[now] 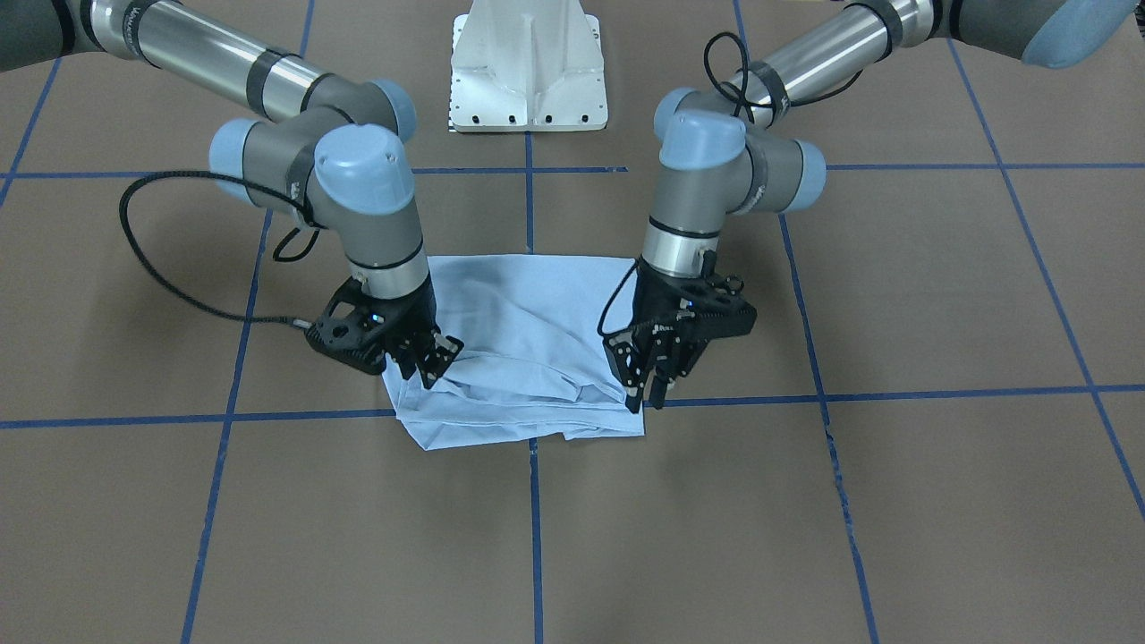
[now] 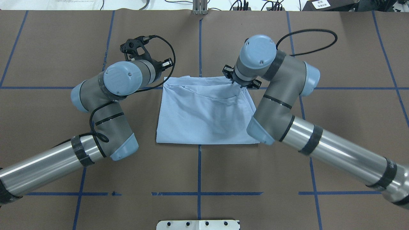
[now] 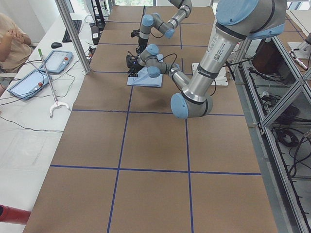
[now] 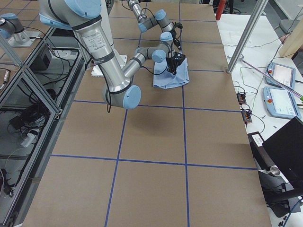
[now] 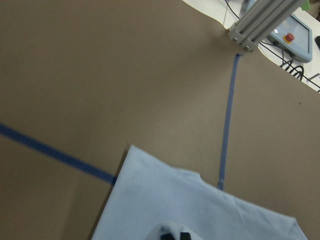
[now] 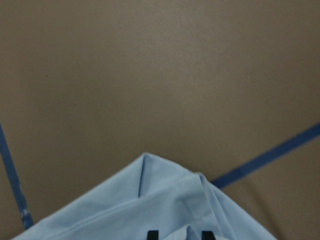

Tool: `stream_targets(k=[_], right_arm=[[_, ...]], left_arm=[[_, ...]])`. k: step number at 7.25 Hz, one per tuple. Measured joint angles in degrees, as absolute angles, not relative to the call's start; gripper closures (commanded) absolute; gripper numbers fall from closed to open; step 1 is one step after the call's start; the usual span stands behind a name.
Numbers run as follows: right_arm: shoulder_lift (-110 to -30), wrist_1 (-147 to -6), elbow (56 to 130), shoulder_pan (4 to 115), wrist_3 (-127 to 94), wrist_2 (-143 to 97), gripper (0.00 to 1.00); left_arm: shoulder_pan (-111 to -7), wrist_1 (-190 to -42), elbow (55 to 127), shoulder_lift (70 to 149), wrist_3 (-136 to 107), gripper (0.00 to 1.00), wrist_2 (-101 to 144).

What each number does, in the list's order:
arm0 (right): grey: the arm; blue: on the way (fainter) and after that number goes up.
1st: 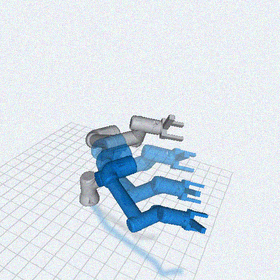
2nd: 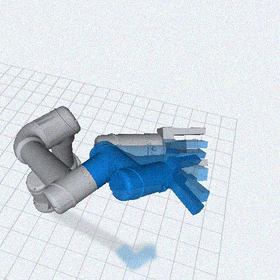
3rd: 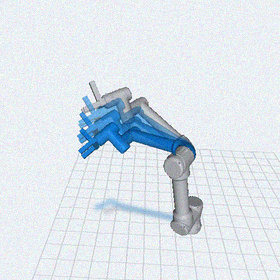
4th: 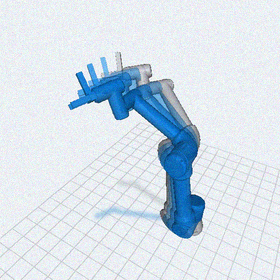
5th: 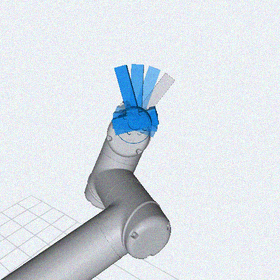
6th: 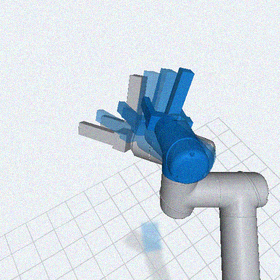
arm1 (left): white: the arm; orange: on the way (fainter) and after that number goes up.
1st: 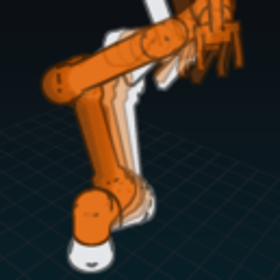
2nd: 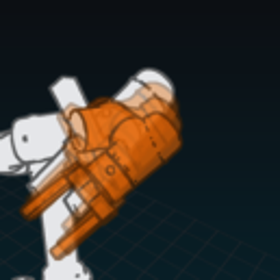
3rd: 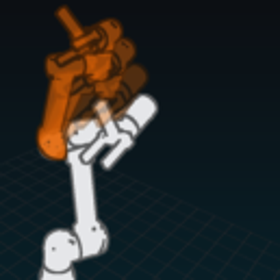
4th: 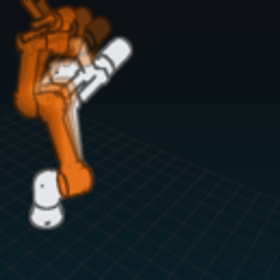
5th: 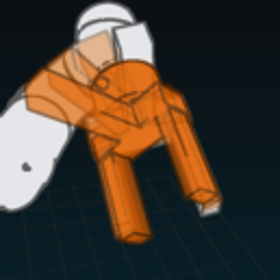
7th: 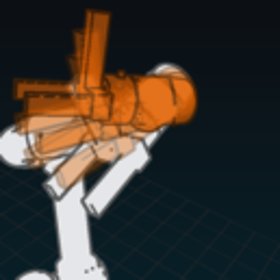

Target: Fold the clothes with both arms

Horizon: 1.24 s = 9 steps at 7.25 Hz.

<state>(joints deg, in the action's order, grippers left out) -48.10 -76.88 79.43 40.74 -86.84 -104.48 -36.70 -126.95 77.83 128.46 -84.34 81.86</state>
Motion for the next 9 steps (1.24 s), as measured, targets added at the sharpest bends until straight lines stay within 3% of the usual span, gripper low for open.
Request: stream_targets(k=[1,3,6,9], right_arm=[[-46.38,-74.27,74.72,45.16,-80.89,-109.88,0.0],[-46.65,-72.63,72.72,49.46,-76.72,-115.11,0.0],[-57.34,-72.47,81.96,54.04,-68.57,-116.31,0.0],[-68.43,-72.77,86.36,62.47,-49.66,-119.25,0.0]], left_arm=[[-38.28,-130.15,75.56,128.0,-81.23,0.39,81.87],[-39.36,-131.74,80.44,124.29,-79.44,0.39,84.96],[-43.56,-131.8,91.38,115.51,-72.8,0.39,99.24],[-58.45,-130.15,93.89,105.2,-46.92,0.38,117.1]])
